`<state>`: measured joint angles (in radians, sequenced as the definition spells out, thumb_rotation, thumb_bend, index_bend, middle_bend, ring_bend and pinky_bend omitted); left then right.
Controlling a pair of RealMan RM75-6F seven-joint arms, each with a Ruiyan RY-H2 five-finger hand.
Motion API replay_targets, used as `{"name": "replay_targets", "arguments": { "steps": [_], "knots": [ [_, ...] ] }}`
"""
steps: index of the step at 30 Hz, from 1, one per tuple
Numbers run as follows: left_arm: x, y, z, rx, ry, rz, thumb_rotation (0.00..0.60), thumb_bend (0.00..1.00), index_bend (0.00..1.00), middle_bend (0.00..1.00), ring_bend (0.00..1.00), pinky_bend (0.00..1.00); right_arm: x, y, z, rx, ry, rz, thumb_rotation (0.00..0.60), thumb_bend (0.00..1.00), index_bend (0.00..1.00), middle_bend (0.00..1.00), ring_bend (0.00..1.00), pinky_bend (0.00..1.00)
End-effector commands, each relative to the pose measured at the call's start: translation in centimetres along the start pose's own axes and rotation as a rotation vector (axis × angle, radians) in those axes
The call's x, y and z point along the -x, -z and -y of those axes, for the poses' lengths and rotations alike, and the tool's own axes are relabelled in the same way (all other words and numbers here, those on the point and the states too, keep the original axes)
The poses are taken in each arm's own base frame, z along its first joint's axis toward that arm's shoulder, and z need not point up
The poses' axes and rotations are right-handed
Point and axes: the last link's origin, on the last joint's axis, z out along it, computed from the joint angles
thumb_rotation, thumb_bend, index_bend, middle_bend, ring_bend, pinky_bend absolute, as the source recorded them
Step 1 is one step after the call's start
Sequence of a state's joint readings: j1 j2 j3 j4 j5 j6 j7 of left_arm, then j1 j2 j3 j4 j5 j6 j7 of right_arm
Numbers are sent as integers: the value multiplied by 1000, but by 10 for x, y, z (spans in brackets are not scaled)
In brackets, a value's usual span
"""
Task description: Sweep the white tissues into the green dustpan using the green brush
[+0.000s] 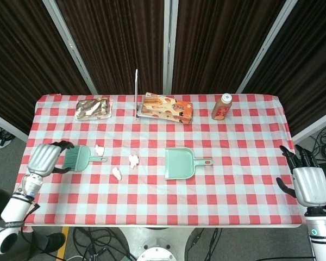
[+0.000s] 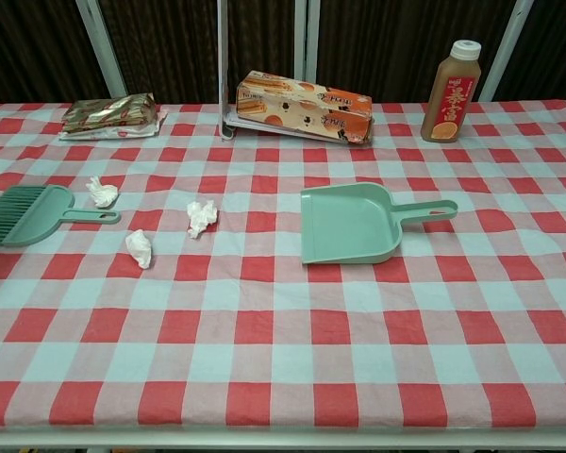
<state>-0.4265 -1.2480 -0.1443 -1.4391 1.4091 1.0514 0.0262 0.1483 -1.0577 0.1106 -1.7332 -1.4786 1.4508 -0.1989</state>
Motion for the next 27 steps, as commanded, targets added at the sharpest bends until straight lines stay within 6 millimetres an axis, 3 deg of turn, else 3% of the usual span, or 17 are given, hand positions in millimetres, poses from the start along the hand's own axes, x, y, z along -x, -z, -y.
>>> {"name": "replay_targets", "arguments": {
  "steps": [1,5,11,27],
  "knots": [
    [15,-32,-12,20,-42,66,600,128,370,416,585,763,0,0,1,-2,3,0,600,150,108,268,79,140],
    [30,-55,-24,25,-53,122,600,138,372,418,634,829,-1,-1,1,-3,7,1,600,150,108,268,79,140],
    [52,-75,-28,1,-100,178,600,147,372,420,697,849,-2,1,0,4,11,6,600,150,108,269,79,140],
    [79,-87,-41,-19,-107,212,600,209,396,439,751,893,0,6,-5,27,7,12,600,150,108,269,79,140]
  ]
}}
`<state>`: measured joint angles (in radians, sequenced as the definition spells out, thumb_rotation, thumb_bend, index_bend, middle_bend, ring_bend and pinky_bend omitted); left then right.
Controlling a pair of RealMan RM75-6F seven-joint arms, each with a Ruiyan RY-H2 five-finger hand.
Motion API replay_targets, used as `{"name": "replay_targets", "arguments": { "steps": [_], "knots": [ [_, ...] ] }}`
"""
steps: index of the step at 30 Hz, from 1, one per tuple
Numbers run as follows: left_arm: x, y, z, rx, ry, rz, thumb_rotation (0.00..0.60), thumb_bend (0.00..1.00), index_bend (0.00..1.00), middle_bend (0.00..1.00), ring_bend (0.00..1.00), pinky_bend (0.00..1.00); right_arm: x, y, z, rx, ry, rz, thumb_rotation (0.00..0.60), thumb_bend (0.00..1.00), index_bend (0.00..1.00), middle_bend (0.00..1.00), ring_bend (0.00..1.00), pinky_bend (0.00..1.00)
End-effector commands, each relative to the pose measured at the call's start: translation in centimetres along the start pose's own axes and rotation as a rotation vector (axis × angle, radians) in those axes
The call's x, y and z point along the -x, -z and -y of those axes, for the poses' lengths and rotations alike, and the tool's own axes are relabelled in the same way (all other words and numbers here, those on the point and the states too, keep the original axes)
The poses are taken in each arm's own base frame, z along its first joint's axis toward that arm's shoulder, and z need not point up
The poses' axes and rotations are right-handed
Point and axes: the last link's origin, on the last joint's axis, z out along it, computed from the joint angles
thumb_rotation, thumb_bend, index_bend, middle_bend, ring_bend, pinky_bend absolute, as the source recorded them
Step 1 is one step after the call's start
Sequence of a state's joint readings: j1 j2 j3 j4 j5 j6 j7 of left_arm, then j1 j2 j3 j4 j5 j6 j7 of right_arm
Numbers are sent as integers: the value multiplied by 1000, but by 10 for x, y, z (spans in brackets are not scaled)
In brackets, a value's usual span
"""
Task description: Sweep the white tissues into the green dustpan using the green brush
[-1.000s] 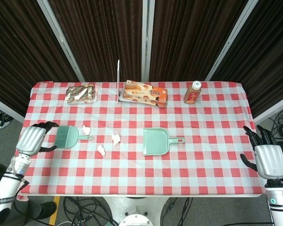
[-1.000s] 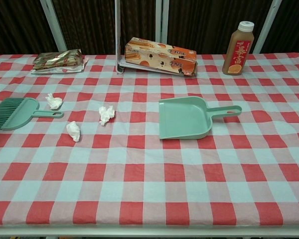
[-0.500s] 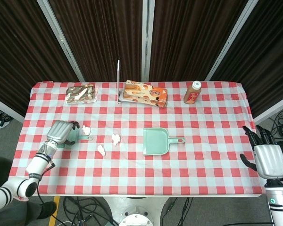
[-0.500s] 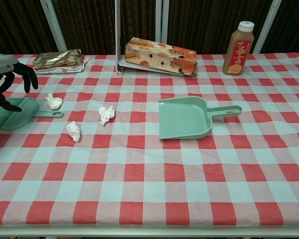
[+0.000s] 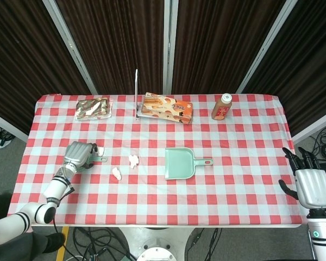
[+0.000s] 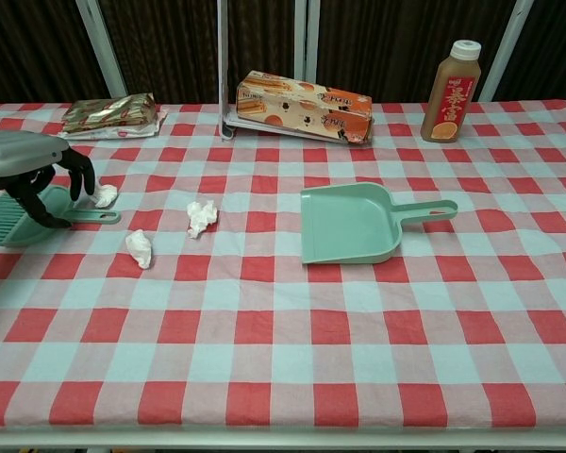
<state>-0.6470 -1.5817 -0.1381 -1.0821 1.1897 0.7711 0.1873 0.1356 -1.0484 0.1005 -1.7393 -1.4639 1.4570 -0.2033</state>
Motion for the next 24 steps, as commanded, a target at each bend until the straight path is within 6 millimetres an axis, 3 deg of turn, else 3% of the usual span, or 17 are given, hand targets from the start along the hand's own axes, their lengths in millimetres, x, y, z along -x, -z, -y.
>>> {"name": "replay_targets", "arguments": {
  "steps": [1,11,15,24],
  "knots": [
    [4,-2,-1,-6,-3,5,600,212,398,440,751,893,-1,1,-1,3,1,-1,600,150,108,269,79,140],
    [11,4,9,-21,145,-52,600,250,403,443,750,894,0,2,-2,12,2,7,600,150,108,270,79,140],
    [14,2,14,-15,49,-36,600,250,421,453,750,898,0,3,-1,11,3,6,600,150,109,270,79,140],
    [13,-6,-2,0,-145,15,600,240,429,460,751,901,-1,7,-1,21,4,6,600,150,110,270,80,139]
  ]
}}
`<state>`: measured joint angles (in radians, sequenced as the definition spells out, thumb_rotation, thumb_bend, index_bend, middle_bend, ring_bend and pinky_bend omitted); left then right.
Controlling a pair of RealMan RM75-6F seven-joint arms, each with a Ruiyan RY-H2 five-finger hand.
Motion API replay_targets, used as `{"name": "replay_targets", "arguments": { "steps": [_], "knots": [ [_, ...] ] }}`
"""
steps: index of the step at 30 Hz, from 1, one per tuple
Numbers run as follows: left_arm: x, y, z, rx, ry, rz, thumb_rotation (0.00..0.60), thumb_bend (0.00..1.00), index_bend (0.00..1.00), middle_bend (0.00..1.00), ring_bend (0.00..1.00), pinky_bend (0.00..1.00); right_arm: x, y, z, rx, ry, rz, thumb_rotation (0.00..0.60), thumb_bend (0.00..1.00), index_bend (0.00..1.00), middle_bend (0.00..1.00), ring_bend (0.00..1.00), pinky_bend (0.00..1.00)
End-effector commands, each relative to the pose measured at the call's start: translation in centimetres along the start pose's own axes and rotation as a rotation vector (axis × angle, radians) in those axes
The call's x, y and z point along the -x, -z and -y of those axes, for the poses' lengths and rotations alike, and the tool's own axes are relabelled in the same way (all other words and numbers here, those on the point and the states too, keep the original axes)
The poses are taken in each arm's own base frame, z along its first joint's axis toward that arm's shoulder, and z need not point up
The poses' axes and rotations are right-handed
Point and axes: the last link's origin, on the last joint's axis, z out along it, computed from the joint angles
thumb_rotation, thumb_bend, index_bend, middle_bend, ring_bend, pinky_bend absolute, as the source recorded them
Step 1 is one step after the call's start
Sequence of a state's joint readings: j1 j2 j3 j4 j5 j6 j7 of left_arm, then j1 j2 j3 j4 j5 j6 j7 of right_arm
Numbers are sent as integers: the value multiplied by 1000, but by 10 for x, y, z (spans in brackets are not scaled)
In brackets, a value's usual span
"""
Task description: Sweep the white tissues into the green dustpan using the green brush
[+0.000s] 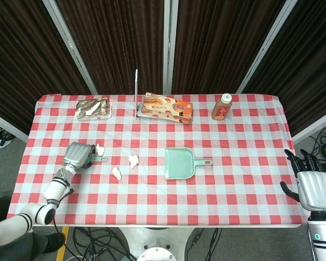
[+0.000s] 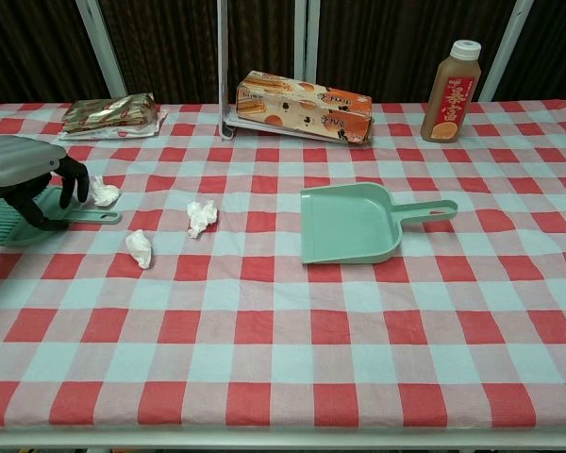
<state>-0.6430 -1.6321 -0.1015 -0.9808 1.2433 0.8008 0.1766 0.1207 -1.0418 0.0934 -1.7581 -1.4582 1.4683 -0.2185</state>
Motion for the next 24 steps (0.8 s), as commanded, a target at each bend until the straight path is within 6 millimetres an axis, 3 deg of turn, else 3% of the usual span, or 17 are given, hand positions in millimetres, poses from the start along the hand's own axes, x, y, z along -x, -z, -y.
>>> {"name": "replay_targets", "arguments": {
  "steps": [1,24],
  "knots": [
    [0,-4,-10,-3,-71,34,600,240,429,460,751,901,0,1,-1,4,1,-1,600,150,110,270,79,139],
    [-7,-7,-25,-8,-103,5,600,241,387,428,746,903,2,5,-8,31,-3,11,600,150,110,272,79,139]
  ]
}}
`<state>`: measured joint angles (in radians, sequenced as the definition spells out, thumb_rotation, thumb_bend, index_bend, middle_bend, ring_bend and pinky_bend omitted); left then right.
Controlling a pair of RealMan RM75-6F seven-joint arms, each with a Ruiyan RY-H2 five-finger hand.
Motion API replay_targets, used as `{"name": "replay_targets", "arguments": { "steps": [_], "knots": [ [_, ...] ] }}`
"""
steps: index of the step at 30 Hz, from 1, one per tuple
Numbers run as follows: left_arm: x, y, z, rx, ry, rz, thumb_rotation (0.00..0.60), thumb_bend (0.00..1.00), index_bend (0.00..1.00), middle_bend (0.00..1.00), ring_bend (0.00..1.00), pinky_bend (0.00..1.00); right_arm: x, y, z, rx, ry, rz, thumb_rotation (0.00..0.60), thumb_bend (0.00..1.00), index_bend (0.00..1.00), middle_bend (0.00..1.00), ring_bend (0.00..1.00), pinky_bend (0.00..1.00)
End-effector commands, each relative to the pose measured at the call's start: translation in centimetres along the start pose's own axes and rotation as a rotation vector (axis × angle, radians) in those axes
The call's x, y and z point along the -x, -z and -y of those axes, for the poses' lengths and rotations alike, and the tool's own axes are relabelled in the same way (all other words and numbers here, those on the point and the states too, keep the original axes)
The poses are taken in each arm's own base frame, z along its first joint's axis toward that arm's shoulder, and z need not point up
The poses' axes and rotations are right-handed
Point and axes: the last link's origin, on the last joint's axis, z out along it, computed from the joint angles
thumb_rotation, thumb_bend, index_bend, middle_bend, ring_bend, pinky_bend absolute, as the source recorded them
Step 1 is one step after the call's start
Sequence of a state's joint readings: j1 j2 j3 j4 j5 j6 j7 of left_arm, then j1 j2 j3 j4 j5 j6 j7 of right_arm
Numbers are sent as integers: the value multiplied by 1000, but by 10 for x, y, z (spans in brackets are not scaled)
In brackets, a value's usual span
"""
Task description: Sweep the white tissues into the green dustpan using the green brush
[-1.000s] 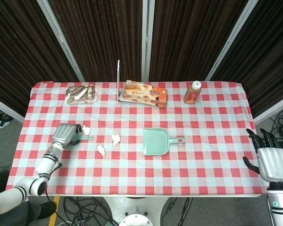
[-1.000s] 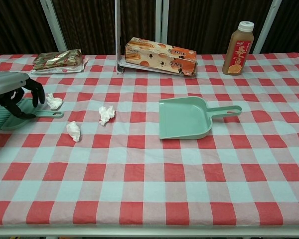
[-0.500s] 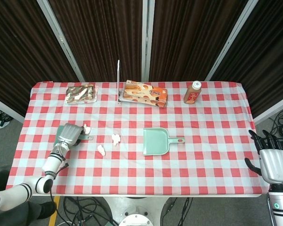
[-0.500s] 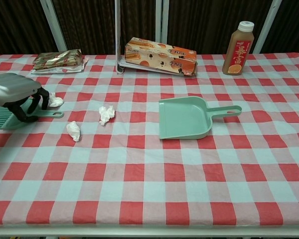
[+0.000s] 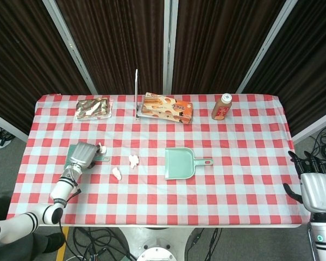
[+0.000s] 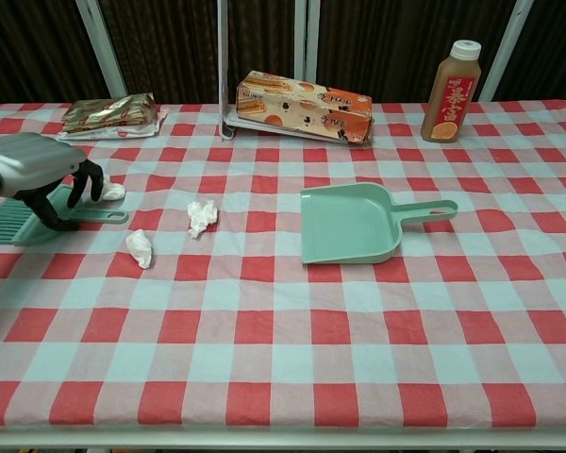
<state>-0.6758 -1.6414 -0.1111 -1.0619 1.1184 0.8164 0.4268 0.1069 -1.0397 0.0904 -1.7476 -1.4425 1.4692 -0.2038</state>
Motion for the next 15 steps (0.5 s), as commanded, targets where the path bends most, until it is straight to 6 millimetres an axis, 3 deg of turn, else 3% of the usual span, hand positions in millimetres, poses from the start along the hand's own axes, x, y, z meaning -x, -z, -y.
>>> {"name": "replay_targets", "arguments": {
  "steps": [1,9,15],
  "knots": [
    [-2,-2,-2,0,4,1,600,240,387,428,747,902,0,1,-1,4,-1,-1,600,150,110,272,79,139],
    [-11,-2,-8,11,-18,-30,600,240,386,428,747,903,1,1,-3,7,-2,4,600,149,110,272,79,139],
    [-7,-3,-10,22,-44,2,600,240,387,428,747,902,1,1,-5,15,-3,7,600,149,110,272,80,139]
  ]
}}
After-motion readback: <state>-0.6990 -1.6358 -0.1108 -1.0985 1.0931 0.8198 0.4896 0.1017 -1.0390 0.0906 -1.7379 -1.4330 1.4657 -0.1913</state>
